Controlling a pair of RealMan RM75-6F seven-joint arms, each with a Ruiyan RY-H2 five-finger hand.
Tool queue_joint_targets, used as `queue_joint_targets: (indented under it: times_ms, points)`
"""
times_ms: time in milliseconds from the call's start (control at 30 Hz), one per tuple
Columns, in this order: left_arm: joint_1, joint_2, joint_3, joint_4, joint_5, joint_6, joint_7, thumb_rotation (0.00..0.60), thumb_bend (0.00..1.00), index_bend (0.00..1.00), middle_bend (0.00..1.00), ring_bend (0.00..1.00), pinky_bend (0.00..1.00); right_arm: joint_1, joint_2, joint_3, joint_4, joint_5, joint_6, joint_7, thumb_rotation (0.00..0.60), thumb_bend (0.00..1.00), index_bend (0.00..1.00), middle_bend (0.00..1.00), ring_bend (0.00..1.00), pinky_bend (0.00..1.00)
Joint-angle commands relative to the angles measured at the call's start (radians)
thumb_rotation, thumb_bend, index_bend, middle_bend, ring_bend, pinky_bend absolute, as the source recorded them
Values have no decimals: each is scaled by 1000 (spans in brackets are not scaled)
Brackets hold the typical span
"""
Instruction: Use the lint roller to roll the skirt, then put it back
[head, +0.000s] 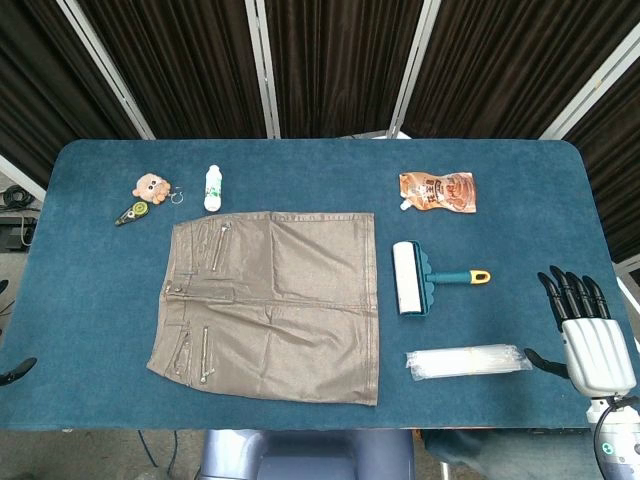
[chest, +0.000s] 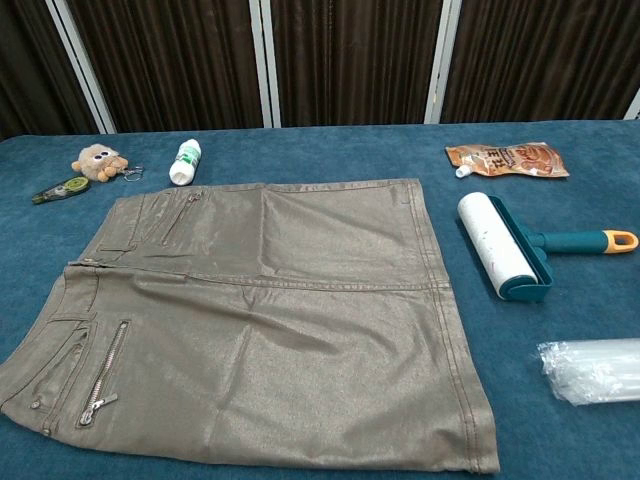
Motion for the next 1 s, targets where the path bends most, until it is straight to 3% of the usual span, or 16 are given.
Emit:
queue_joint_targets:
  times_ms: [33,300,467,533,667,800,1000]
  points:
    - [1,-1,0,2,-2,1,2,600,0,0,0,0,0,1,-1,0,1,0,-2,1,600,0,0,0,0,0]
    - [2,-4,0,3,-1,2,8,600,0,0,0,0,0,30,-4,5,15,32,-64,19,600,0,0,0,0,0]
    - [-10,-16,-11,6,-23,-19,32,600,0,0,0,0,0,160,-42,38,102,65,-251,-3,600,10,0,0,0,0]
    - [-14,-29,-18,14,-30,-19,58,600,0,0,0,0,0,217,-73,46,153,65,-331,27,600,75,0,0,0,0]
    - [-20,-45,-21,17,-50,-35,87,600,0,0,0,0,0,324,-177,57,318,65,-456,29,600,298,0,0,0,0]
    - [-25,-52,-29,14,-77,-50,107,600,0,0,0,0,0,396,-285,57,457,93,-549,9,600,398,5,0,0,0]
    - [-28,-58,-34,14,-98,-61,122,600,0,0,0,0,0,459,-385,57,582,122,-622,1,600,530,45,0,0,0]
